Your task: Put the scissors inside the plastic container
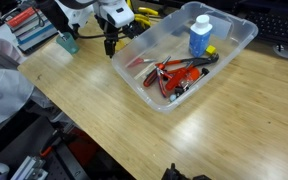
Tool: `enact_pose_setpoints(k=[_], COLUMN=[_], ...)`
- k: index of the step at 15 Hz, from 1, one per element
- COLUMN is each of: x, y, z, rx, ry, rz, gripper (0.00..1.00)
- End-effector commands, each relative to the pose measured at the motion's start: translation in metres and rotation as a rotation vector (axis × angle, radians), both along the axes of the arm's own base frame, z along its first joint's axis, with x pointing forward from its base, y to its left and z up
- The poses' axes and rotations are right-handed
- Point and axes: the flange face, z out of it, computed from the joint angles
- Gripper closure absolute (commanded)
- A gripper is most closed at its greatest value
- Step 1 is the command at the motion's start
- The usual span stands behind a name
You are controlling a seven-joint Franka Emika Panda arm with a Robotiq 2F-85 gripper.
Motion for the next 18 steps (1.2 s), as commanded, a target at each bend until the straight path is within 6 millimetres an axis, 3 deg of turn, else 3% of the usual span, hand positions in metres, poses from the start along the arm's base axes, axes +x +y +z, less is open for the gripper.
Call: enact_pose_setpoints(k=[1,5,13,18], x=[0.001,0.002,0.003,-0.003], y=[0.003,0.002,-0.022,-0.024], z=[-0.001,0.000,-0.021,-0.029], rx=[-0.005,-0.008,-0.053,-0.084], ry=[-0.014,-0.021,0.024,0.081], rz=[-0.011,-0.022,-0.212,-0.320], gripper=[0.00,0.00,0.00,0.00])
